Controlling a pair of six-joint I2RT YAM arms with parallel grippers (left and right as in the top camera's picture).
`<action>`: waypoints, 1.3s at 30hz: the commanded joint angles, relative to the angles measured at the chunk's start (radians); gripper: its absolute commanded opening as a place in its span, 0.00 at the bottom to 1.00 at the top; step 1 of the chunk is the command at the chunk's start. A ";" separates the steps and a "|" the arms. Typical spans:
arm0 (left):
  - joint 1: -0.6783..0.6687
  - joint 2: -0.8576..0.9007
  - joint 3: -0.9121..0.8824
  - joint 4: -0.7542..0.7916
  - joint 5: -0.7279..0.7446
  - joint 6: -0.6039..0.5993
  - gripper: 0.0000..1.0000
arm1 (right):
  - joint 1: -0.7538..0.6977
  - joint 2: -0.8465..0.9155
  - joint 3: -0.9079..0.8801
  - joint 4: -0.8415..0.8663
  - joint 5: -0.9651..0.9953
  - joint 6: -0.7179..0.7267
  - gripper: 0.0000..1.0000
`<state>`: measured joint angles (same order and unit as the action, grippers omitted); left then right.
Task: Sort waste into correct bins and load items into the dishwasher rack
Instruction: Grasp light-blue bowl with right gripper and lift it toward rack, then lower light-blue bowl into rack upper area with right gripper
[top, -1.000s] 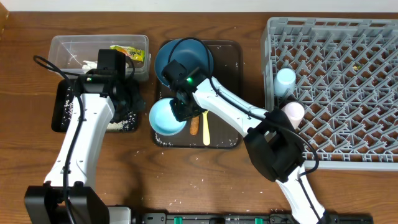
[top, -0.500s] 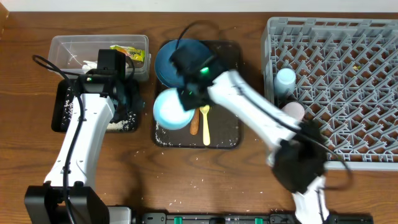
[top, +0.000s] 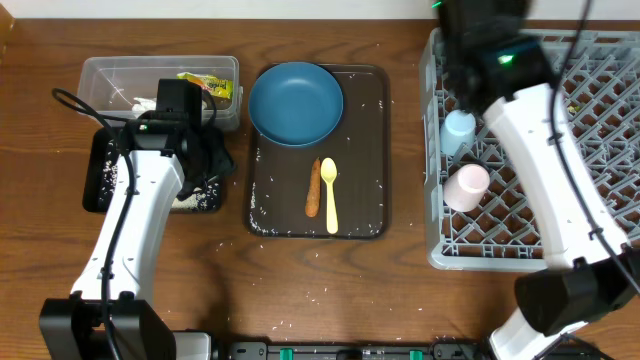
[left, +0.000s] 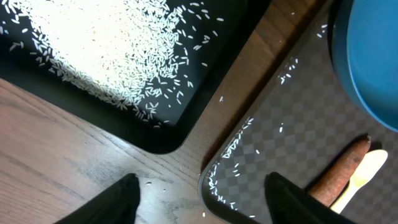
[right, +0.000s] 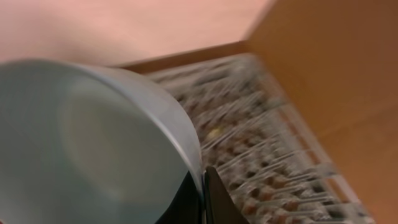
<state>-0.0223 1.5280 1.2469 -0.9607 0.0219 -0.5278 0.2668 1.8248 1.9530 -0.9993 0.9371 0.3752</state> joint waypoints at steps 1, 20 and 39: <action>0.004 -0.013 -0.007 0.002 -0.015 -0.009 0.70 | -0.087 0.013 0.001 0.064 0.172 -0.139 0.01; 0.004 -0.013 -0.007 0.066 -0.015 -0.009 0.71 | -0.332 0.176 -0.021 0.055 0.057 -0.497 0.01; 0.004 -0.013 -0.007 0.137 -0.015 -0.009 0.71 | -0.371 0.367 -0.021 0.154 0.005 -0.497 0.01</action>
<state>-0.0223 1.5280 1.2453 -0.8280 0.0219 -0.5278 -0.1184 2.1662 1.9362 -0.8402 0.9874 -0.1143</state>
